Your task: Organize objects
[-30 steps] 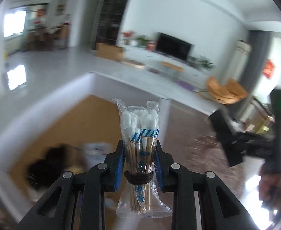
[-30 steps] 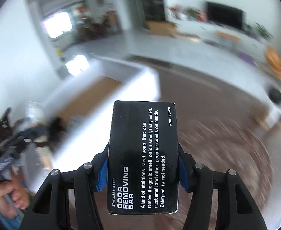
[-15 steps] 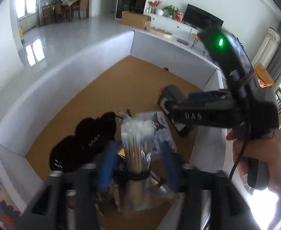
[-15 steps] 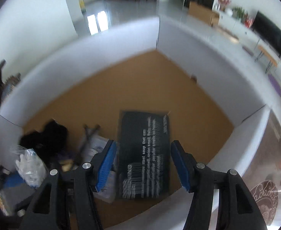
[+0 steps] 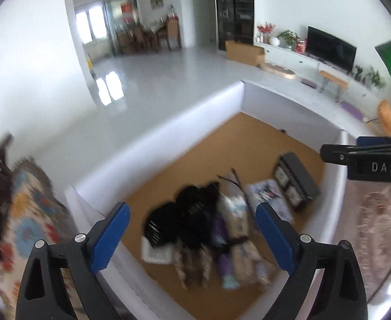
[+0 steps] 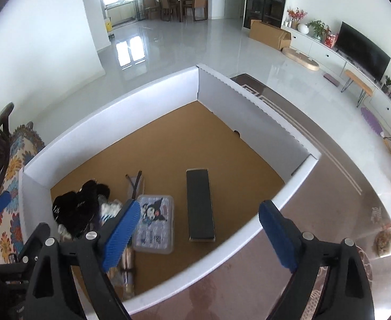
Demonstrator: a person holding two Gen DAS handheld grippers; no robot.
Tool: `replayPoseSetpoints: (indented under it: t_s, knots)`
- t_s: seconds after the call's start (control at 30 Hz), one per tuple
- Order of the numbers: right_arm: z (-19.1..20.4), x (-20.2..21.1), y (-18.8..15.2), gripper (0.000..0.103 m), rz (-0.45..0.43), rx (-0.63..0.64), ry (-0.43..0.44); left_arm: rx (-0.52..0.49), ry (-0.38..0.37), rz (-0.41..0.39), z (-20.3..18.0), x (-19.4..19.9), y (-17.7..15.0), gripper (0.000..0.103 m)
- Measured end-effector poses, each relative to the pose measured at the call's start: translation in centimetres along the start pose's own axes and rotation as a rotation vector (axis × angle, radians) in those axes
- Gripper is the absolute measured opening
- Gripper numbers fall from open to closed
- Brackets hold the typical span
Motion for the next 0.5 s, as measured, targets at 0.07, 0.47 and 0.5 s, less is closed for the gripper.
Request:
replayPoseSetpoints:
  t_s: [0.07, 0.47, 0.5]
  knots:
    - [0.9, 0.7, -0.3, 0.091, 0.011, 0.014, -0.001, 0.024, -0.037, 0.052, 0.9, -0.4, -0.5, 0.096]
    - [3.3, 1.8, -1.2, 0.091, 0.012, 0.041, 0.03, 0.067, 0.013, -0.01, 2.2, 1.0, -0.9, 0.096]
    - [3.3, 1.6, -1.1, 0.091, 0.013, 0.04, 0.033, 0.067, 0.016, -0.013, 2.1, 1.1, -0.8, 0.096]
Point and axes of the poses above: each gripper's, at about its wrist camera, not at the fingertips, and x roughly against the way its jaws point, z to its left, y to its top, the point moved 2 cm from there along -x, roughly the way its jaws point, and after that the axes turned 15 degrees about y, right-handed, at the moved point
